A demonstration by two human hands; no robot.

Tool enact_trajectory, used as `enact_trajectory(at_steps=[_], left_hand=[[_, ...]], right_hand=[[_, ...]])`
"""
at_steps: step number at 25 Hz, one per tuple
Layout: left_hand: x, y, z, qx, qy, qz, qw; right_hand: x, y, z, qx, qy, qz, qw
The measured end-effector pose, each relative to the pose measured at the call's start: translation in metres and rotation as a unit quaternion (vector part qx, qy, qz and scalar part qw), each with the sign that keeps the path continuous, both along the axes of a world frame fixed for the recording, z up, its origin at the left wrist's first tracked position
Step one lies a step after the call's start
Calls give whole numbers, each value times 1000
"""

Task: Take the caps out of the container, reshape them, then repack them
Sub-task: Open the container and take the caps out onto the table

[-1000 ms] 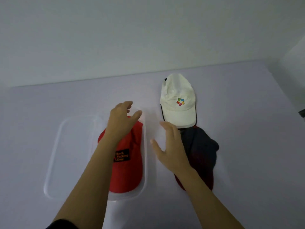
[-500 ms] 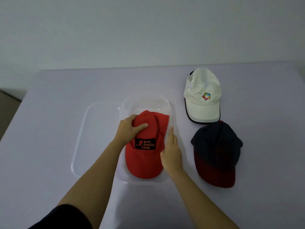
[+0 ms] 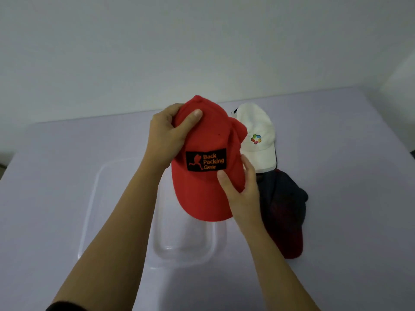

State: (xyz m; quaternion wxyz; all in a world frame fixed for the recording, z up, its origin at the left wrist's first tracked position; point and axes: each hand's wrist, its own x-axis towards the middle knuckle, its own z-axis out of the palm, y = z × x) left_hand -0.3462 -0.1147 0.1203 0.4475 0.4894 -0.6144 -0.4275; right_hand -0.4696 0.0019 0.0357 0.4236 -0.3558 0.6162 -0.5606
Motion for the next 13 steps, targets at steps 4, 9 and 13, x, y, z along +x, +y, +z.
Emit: enact_trajectory(at_steps=[4, 9, 13], left_hand=[[-107, -20, 3, -19, -26, -114, 993], [-253, -30, -42, -21, -127, -240, 962], [-319, -43, -108, -19, -230, -248, 941]], right_hand=[[-88, 1, 6, 18, 47, -153, 987], [-215, -1, -45, 81, 137, -251, 955], [-279, -9, -98, 176, 159, -217, 947]])
